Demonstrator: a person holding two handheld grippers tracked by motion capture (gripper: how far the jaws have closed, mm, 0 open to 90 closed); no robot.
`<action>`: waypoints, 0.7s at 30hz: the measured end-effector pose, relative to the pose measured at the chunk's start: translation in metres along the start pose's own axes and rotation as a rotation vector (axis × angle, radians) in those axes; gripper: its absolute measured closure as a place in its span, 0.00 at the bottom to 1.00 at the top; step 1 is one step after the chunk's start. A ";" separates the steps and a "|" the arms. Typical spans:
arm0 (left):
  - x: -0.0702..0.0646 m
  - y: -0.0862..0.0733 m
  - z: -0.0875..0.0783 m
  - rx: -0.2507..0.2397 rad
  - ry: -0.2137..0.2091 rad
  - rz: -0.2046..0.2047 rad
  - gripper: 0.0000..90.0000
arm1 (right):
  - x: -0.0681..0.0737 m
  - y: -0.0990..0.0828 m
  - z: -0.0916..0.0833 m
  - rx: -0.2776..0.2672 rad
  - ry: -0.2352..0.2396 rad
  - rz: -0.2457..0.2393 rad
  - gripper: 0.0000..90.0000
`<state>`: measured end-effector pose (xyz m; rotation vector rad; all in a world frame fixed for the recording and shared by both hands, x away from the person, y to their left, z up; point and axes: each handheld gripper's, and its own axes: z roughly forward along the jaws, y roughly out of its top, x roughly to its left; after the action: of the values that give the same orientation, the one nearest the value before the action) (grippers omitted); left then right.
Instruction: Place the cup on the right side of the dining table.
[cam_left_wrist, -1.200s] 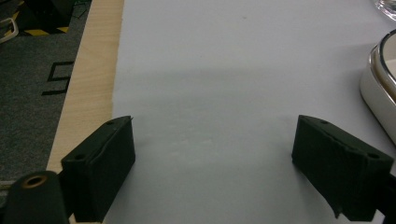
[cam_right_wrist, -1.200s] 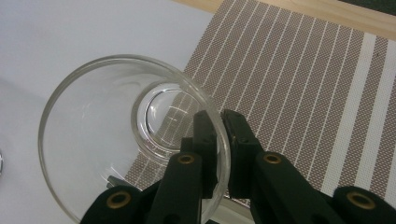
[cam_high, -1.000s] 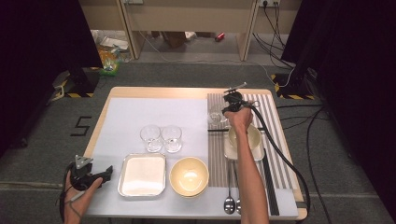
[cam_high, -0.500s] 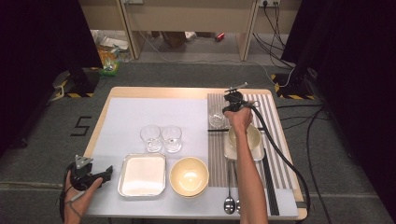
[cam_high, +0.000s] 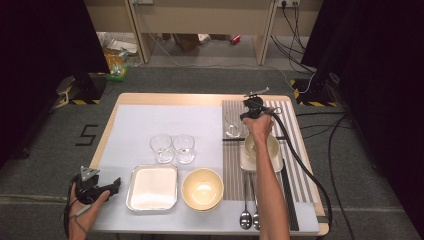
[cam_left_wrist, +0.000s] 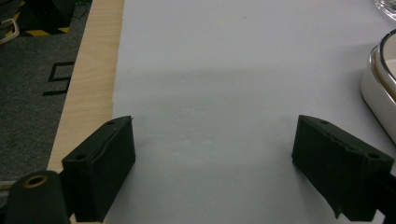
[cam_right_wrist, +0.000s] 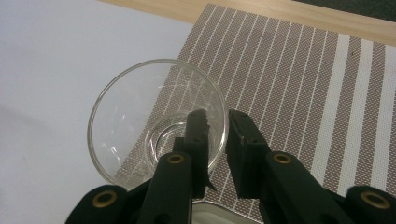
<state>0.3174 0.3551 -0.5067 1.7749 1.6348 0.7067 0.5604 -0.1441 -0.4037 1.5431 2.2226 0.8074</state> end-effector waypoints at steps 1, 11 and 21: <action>0.000 0.000 0.000 0.000 0.000 0.000 0.14 | -0.001 0.000 -0.002 -0.008 0.008 0.011 0.88; 0.000 0.000 0.000 0.000 0.002 0.003 0.14 | -0.011 0.001 -0.023 -0.035 0.032 0.010 0.82; 0.000 0.000 0.000 -0.001 0.002 0.002 0.14 | -0.017 -0.009 -0.041 -0.045 0.051 0.014 0.71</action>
<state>0.3174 0.3551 -0.5067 1.7759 1.6342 0.7096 0.5367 -0.1733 -0.3778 1.5350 2.2161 0.9035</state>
